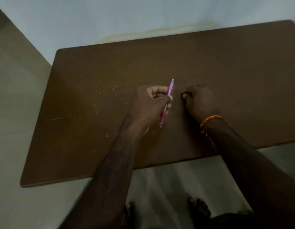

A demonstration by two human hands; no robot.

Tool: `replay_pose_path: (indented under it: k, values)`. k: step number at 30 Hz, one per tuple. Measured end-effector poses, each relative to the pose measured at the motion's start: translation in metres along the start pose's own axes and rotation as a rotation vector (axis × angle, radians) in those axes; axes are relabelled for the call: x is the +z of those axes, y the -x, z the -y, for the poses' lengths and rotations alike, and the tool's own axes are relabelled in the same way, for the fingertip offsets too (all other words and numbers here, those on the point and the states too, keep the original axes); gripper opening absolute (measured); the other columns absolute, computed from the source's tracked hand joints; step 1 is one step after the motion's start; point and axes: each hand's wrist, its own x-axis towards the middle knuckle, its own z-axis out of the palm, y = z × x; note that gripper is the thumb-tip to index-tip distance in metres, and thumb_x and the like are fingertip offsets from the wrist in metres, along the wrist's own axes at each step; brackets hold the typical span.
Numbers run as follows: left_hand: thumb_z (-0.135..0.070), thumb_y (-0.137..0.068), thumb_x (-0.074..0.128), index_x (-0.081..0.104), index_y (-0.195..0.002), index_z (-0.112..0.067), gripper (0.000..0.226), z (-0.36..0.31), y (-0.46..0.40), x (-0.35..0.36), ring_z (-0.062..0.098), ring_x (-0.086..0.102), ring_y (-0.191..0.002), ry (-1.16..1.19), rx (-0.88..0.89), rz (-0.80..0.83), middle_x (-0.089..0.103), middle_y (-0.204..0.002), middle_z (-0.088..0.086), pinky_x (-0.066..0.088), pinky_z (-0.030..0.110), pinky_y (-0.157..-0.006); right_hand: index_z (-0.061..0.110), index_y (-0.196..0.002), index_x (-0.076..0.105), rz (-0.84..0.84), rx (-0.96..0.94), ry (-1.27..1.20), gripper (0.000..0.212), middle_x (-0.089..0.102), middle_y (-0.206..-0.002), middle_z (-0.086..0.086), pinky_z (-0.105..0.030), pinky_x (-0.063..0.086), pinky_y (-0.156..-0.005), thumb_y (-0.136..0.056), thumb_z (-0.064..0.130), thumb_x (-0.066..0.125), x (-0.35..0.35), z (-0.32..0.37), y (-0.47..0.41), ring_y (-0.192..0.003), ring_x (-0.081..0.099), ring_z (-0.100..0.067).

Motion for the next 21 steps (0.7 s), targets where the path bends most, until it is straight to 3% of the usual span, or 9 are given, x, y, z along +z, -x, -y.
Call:
replay_pose_path:
  k: [2,5,8,16,21]
  values:
    - [-0.004,-0.083,0.076,0.076,-0.095,-0.02,0.02,0.002,-0.002,-0.001,0.014,0.076,-0.064,-0.014,-0.006,0.0,0.081,-0.077,0.005,0.065,0.035,-0.062,0.019,-0.105,0.076,0.01,0.101,-0.177,0.02,0.075,-0.105,-0.006,-0.026,0.045,-0.083,-0.092,0.02,0.06,-0.004,0.002,-0.002,-0.096,0.066,-0.022]
    - [-0.004,-0.083,0.075,0.075,-0.093,-0.024,0.022,0.003,-0.003,0.0,0.012,0.074,-0.062,-0.026,-0.008,-0.006,0.08,-0.072,-0.001,0.065,0.036,-0.064,0.021,-0.096,0.075,0.066,0.259,-0.838,0.014,0.07,-0.076,-0.001,-0.033,0.055,-0.068,-0.088,0.014,0.065,-0.022,0.018,-0.003,-0.066,0.063,-0.011]
    - [-0.004,-0.084,0.074,0.075,-0.089,-0.028,0.025,0.0,-0.001,0.0,0.01,0.073,-0.062,-0.036,0.006,-0.026,0.079,-0.07,-0.004,0.066,0.035,-0.066,0.014,-0.095,0.074,0.081,0.197,-1.208,0.015,0.073,-0.078,-0.007,-0.03,0.056,-0.063,-0.08,0.015,0.074,-0.05,0.028,-0.005,-0.069,0.069,-0.018]
    - [-0.008,-0.089,0.072,0.077,-0.107,-0.021,0.023,-0.007,0.003,-0.004,0.005,0.076,-0.071,-0.103,0.042,-0.025,0.078,-0.086,-0.006,0.063,0.024,-0.063,0.009,-0.104,0.073,0.151,0.12,-1.14,0.017,0.077,-0.083,-0.009,-0.033,0.06,-0.071,-0.087,0.009,0.072,-0.064,0.04,0.001,-0.08,0.075,-0.023]
    - [-0.008,-0.088,0.073,0.077,-0.095,-0.03,0.023,-0.006,0.002,-0.004,0.002,0.075,-0.069,-0.105,0.064,-0.012,0.077,-0.072,-0.013,0.062,0.022,-0.061,0.007,-0.106,0.072,0.183,0.136,-1.113,0.017,0.076,-0.085,-0.015,-0.032,0.062,-0.072,-0.089,0.006,0.07,-0.063,0.041,0.003,-0.077,0.074,-0.021]
